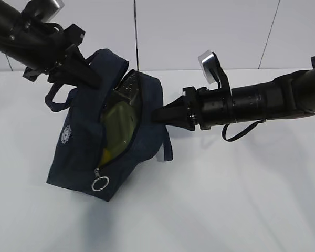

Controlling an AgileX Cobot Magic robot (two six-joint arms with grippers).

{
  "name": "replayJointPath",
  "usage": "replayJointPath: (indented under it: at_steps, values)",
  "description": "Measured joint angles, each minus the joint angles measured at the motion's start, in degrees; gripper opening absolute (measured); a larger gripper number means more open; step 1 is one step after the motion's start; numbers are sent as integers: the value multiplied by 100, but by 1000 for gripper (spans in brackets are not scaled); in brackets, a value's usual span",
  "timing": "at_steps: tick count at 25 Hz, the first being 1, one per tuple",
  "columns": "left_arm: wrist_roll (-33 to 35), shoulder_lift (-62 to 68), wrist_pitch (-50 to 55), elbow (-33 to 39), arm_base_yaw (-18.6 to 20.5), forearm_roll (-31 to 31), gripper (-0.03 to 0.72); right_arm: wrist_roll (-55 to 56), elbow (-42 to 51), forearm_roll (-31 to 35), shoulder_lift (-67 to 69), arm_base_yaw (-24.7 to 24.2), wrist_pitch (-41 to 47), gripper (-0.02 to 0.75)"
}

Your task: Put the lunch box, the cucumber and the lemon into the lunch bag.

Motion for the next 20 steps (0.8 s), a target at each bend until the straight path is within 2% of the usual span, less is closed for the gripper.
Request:
replayJointPath:
  at_steps: [15, 20]
  values:
    - [25, 22, -768, 0, -763, -75, -8, 336, 0, -1059, -602, -294, -103, 18]
    - [25, 49, -1052, 0, -900, -166, -8, 479, 0, -1253, -792, -483, -136, 18]
